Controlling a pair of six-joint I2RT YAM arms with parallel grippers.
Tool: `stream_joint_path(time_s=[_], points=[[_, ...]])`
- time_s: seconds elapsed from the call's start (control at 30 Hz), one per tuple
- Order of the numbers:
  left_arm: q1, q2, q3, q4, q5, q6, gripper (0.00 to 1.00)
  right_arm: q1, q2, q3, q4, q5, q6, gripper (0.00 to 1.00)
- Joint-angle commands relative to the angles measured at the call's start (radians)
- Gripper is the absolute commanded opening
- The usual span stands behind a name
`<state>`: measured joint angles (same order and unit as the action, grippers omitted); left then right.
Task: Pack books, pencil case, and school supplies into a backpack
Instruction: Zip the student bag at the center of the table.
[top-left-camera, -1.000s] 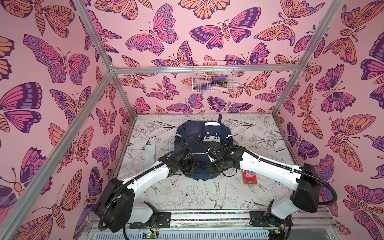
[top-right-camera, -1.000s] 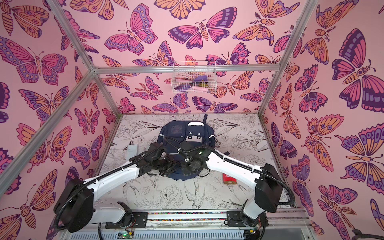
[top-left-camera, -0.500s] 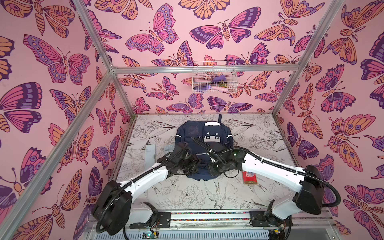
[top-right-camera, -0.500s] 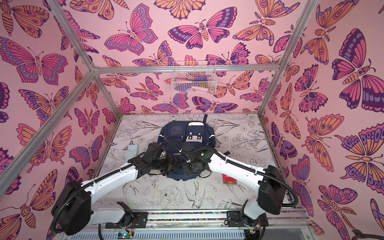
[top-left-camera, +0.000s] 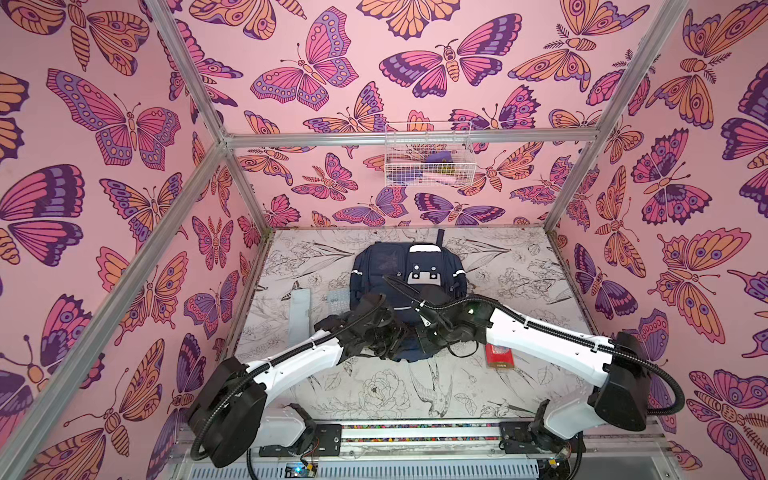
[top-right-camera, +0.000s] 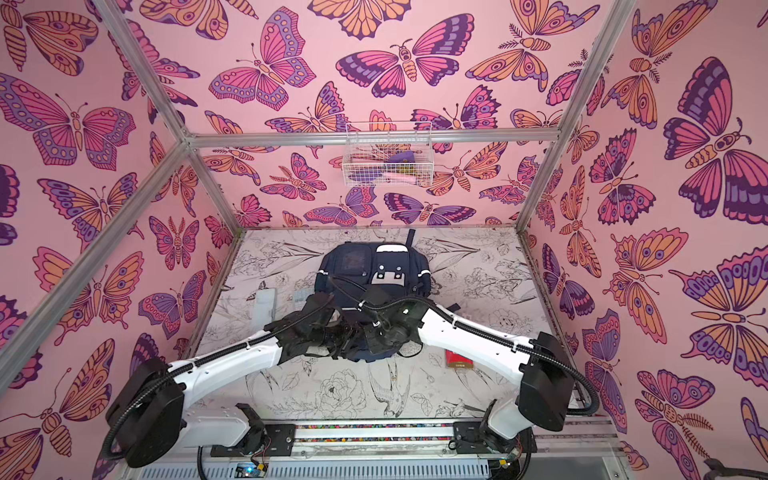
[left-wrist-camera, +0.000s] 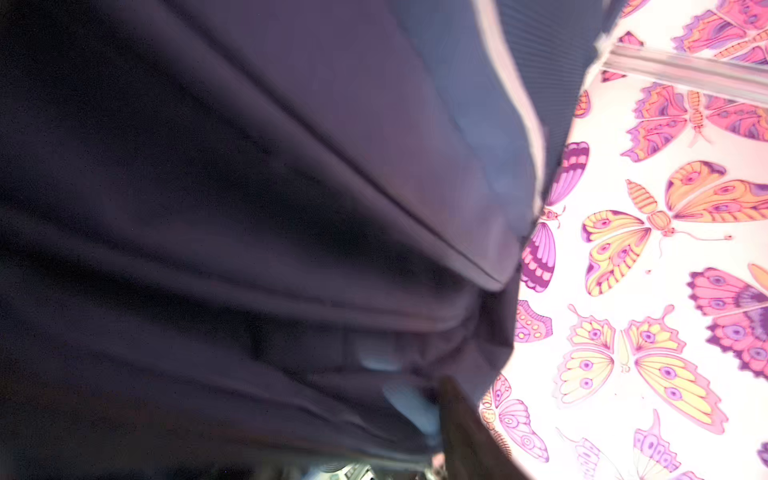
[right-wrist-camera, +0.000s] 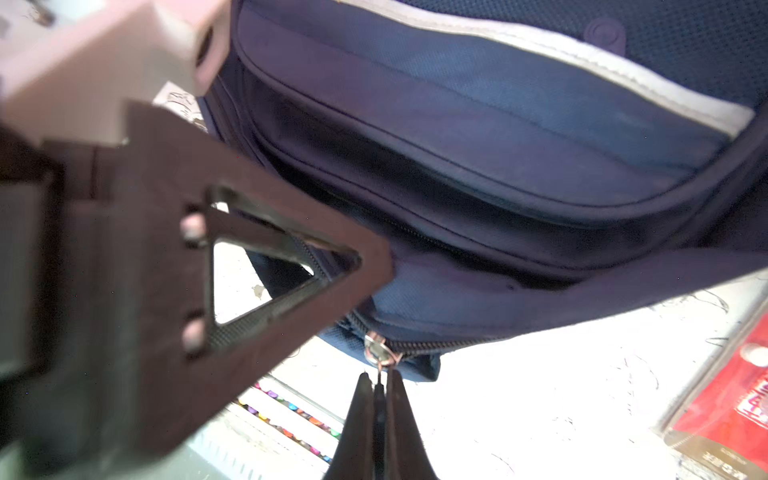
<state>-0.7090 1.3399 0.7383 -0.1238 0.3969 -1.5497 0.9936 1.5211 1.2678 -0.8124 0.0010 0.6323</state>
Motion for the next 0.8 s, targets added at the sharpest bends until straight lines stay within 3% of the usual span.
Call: stream_joint_path(time_s=[0.0, 0.17, 0.43, 0.77], points=[[0.014, 0.019, 0.000, -0.014, -0.020, -0.082, 0.32, 0.019, -0.067, 0.008, 0.005, 0.001, 0.002, 0.00], [0.032, 0.000, -0.013, -0.018, -0.025, -0.069, 0.00, 0.019, -0.097, -0.029, -0.069, 0.100, -0.015, 0.00], [0.034, -0.052, -0.019, -0.099, -0.053, -0.003, 0.00, -0.082, -0.076, -0.102, -0.182, 0.366, -0.044, 0.00], [0.032, -0.112, 0.004, -0.185, -0.086, 0.068, 0.00, -0.362, 0.030, -0.139, -0.013, 0.346, -0.191, 0.00]])
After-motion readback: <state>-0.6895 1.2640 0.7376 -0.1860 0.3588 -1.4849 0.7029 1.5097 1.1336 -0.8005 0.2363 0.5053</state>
